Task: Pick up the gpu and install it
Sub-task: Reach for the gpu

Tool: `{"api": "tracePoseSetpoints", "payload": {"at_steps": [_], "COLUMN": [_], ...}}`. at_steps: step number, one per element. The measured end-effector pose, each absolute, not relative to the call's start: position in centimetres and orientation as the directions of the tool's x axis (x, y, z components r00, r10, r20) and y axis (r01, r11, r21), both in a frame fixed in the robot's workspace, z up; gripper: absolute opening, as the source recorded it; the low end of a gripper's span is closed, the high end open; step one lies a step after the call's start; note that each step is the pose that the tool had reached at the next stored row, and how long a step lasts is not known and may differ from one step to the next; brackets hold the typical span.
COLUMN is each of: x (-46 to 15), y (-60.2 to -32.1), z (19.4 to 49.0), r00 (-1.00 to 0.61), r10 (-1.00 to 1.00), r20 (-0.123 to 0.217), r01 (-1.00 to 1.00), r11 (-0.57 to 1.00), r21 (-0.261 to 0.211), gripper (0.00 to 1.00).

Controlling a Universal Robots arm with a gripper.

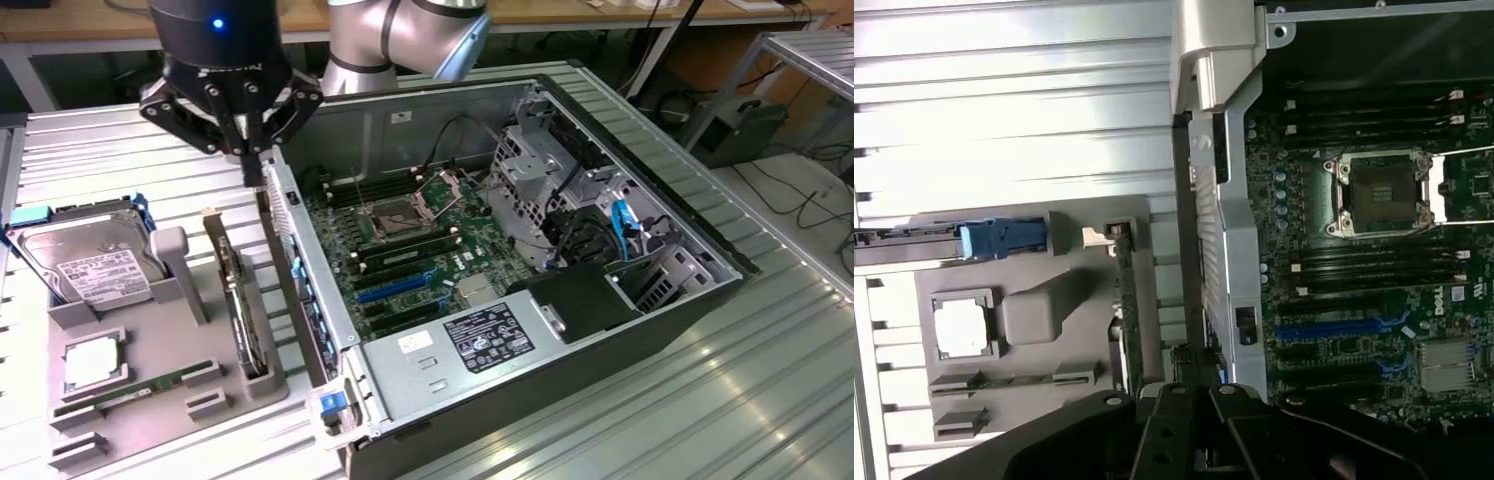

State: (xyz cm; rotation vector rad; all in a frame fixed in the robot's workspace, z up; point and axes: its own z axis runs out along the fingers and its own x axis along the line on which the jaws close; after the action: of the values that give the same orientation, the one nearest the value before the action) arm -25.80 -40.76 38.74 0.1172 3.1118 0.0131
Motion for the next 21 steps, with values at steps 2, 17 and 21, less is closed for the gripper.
{"api": "tracePoseSetpoints", "payload": {"at_steps": [2,17,21], "x": [-26.6,-29.9,-30.0], "y": [-40.9,-43.3,-43.5], "z": [38.6,37.7,37.5], "r00": [-0.997,-0.997,-0.997], "r10": [0.075,0.075,0.075], "r20": [-0.027,-0.028,-0.028], "r01": [0.075,0.075,0.075], "r11": [0.997,0.997,0.997], "r21": [0.006,-0.003,-0.003], "gripper": [0.11,0.11,0.11]}}
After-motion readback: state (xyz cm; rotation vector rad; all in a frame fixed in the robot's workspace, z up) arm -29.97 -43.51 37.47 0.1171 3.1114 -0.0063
